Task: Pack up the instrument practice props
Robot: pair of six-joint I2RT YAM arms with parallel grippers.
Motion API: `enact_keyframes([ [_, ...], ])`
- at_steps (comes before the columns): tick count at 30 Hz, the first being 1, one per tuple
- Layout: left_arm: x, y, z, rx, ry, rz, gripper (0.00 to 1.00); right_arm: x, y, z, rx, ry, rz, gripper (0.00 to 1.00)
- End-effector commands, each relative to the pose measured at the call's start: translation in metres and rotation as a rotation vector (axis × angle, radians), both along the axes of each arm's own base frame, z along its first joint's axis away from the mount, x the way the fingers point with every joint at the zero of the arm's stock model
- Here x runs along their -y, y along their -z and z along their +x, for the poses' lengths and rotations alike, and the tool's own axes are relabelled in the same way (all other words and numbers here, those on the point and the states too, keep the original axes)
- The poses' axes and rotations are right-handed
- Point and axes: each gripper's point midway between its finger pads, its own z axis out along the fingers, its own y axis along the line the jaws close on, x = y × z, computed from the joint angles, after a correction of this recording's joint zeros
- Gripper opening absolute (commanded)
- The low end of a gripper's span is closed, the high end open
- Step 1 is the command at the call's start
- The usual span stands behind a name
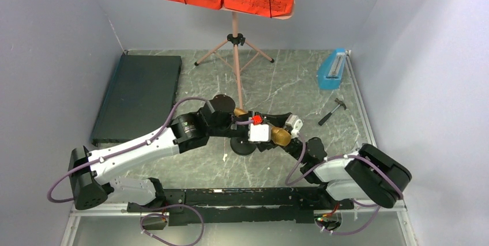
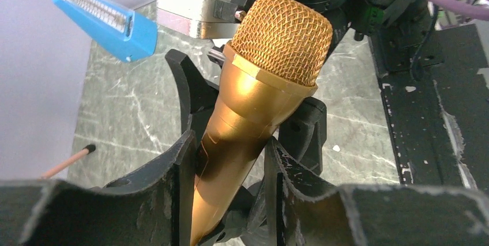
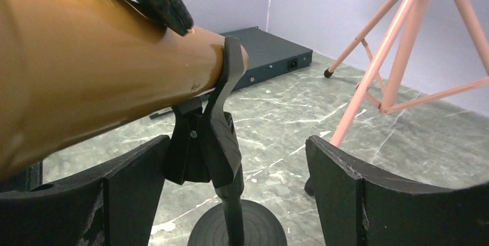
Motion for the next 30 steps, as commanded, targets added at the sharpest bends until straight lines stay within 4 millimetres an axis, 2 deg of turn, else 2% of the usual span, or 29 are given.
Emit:
enact_keyframes([
  [1, -0.001, -0.018, 0.026, -0.067, -0.216, -0.116, 0.10, 0.005, -0.015, -0.005, 0.132, 0.016, 0.026, 0.89],
  [5, -0.005, -0.023, 0.026, -0.065, -0.231, -0.137, 0.11, 0.014, -0.014, 0.003, 0.114, 0.072, 0.038, 0.91],
  [12, -0.012, -0.025, 0.027, -0.072, -0.261, -0.164, 0.11, 0.042, -0.030, 0.012, 0.114, 0.173, 0.112, 0.93],
  [21, -0.019, -0.034, 0.042, -0.079, -0.374, -0.212, 0.09, 0.033, -0.027, 0.003, 0.119, 0.097, 0.095, 0.90],
  [27, -0.024, -0.033, 0.044, -0.080, -0.402, -0.225, 0.10, 0.041, -0.042, 0.003, 0.171, 0.128, 0.117, 0.94],
  [30, -0.024, -0.033, 0.045, -0.084, -0.406, -0.232, 0.10, 0.052, -0.037, 0.002, 0.143, 0.156, 0.132, 0.95],
])
